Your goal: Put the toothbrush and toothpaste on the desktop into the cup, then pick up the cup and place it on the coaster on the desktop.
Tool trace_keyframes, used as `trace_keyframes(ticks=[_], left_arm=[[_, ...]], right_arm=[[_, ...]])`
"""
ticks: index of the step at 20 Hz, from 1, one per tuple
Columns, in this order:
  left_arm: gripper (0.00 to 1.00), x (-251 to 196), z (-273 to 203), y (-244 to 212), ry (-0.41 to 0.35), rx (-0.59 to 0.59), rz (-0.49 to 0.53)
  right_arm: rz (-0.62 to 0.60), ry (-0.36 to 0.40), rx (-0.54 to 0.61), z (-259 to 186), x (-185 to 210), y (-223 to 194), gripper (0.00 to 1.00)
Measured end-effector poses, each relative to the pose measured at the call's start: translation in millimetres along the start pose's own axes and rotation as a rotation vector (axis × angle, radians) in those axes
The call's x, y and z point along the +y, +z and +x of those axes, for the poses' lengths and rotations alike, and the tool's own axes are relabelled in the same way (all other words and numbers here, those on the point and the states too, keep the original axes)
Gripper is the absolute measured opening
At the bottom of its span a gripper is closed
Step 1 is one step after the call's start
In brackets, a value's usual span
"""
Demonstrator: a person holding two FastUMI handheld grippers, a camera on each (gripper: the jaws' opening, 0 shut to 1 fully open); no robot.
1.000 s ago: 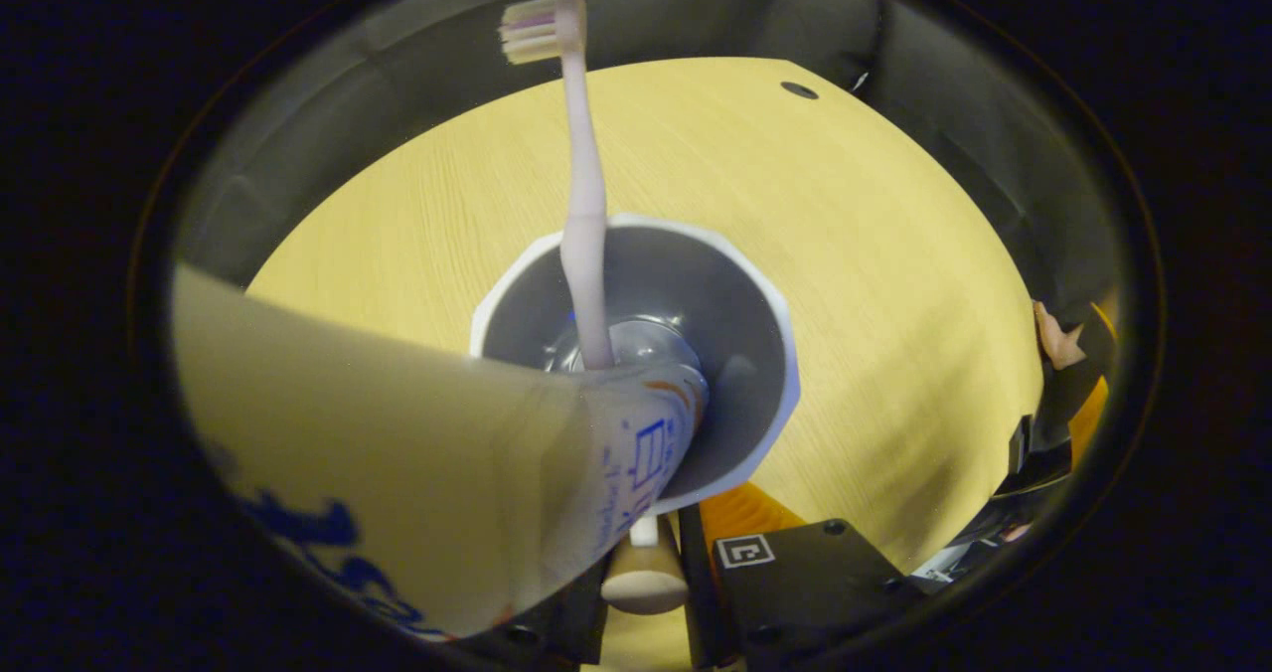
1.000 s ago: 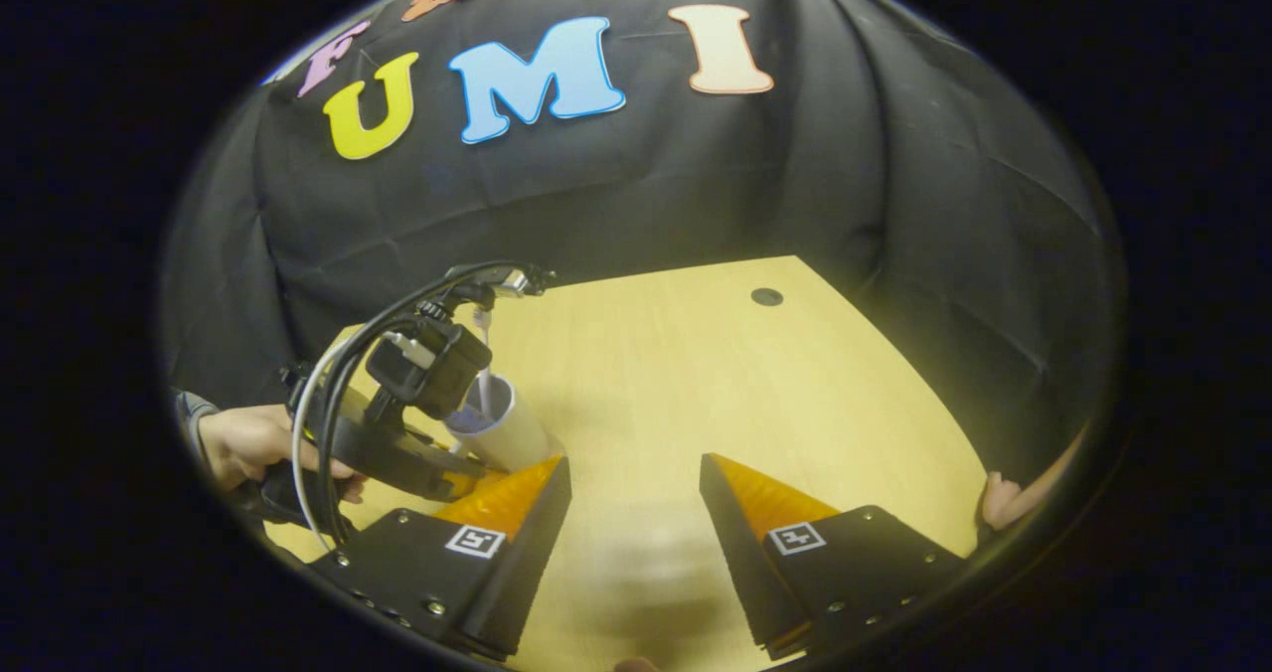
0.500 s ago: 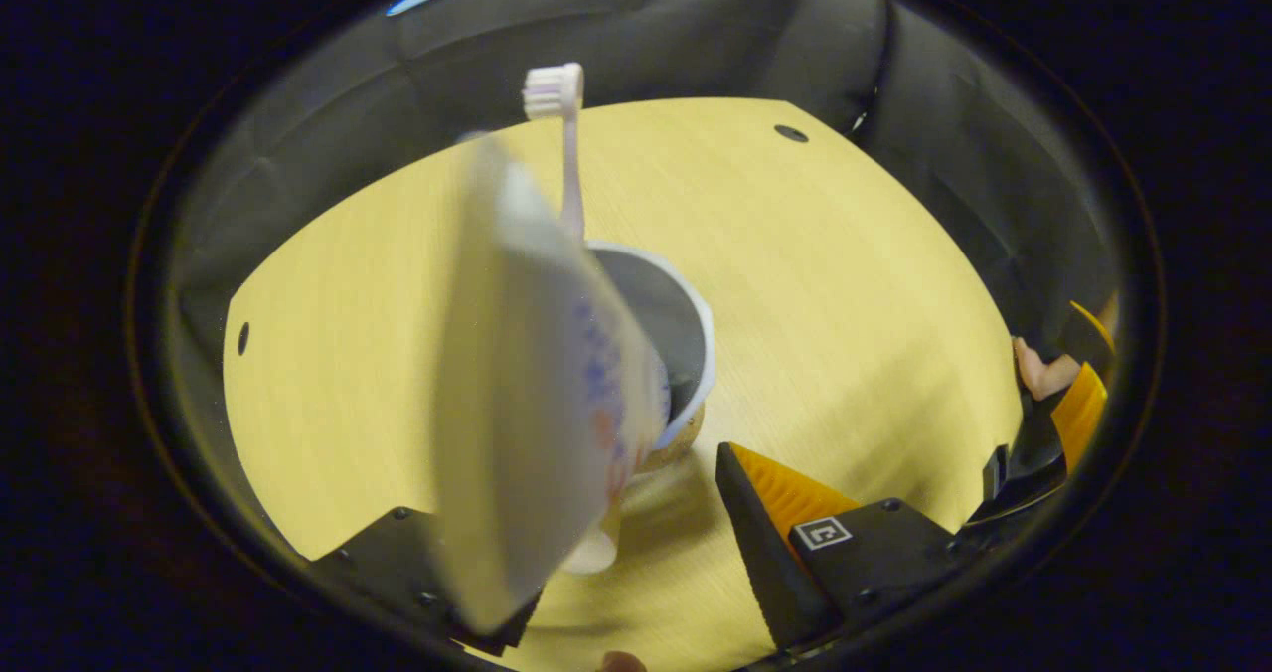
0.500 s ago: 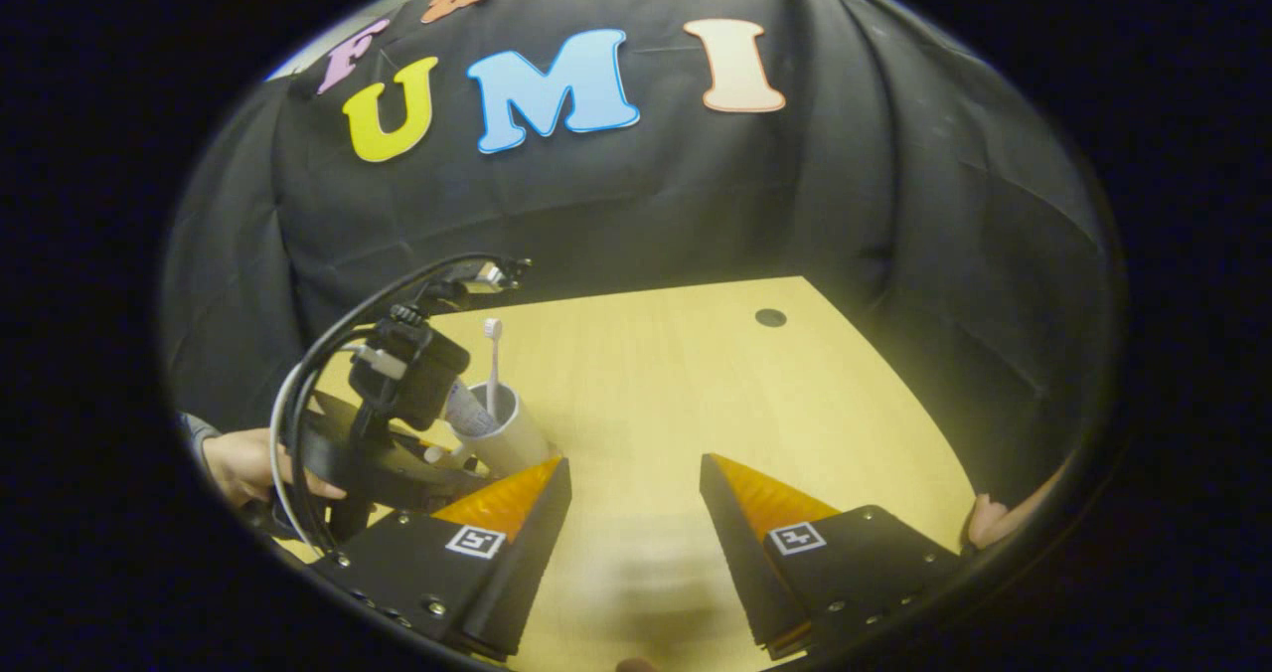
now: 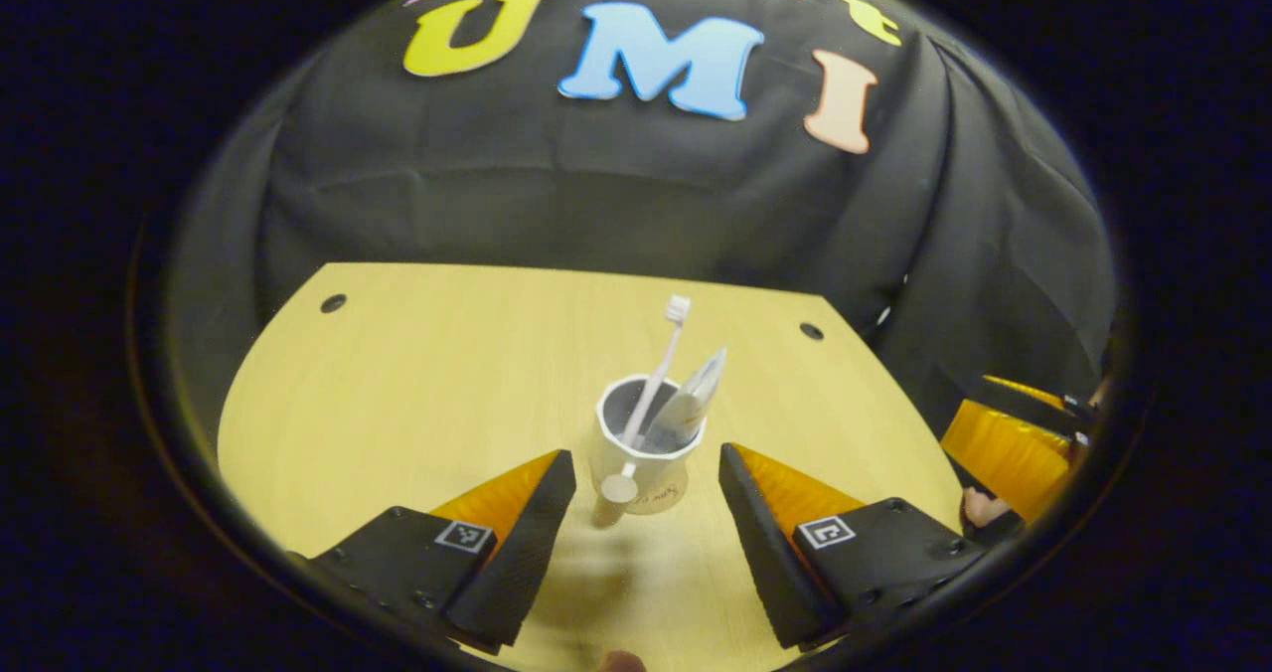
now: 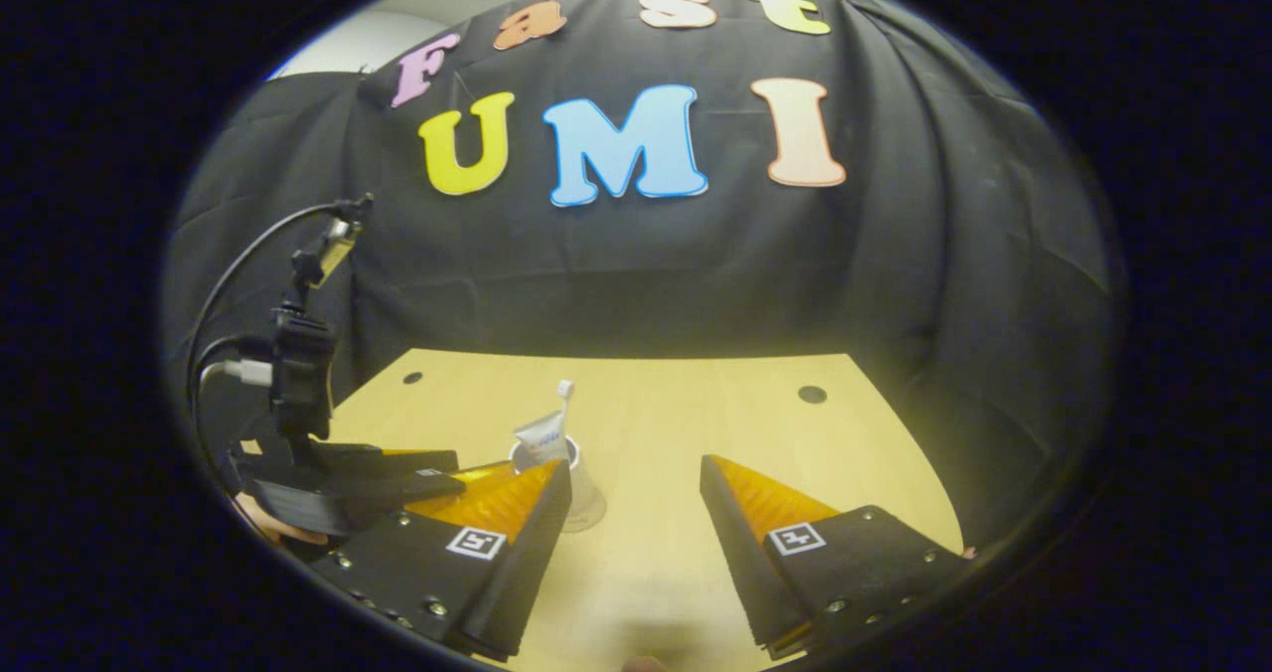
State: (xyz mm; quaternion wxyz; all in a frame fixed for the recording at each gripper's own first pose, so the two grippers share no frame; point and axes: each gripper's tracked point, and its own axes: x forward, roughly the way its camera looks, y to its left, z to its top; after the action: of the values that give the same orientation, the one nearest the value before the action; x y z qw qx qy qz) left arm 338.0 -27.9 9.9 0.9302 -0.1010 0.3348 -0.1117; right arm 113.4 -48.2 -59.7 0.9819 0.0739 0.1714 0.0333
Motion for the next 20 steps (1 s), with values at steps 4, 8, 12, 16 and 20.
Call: trace_keyframes(ticks=[4,8,12,16,20], left_arm=[[1.0,9,-13,28,0.056,-0.144,0.033],[0.95,6,-45,51,0.07,-0.249,0.066],[0.95,4,-76,72,0.091,-0.344,0.142],[0.95,-4,-101,84,0.085,-0.393,0.191],[0.95,-11,-119,93,0.065,-0.431,0.202]], right_arm=[[-0.046,0.011,-0.077,-14,12,18,0.81],[-0.099,-0.021,-0.156,-24,13,37,0.81],[-0.115,-0.041,-0.238,-35,11,53,0.81],[-0.154,-0.096,-0.303,-50,6,65,0.81],[-0.136,-0.137,-0.352,-64,-1,71,0.95]])
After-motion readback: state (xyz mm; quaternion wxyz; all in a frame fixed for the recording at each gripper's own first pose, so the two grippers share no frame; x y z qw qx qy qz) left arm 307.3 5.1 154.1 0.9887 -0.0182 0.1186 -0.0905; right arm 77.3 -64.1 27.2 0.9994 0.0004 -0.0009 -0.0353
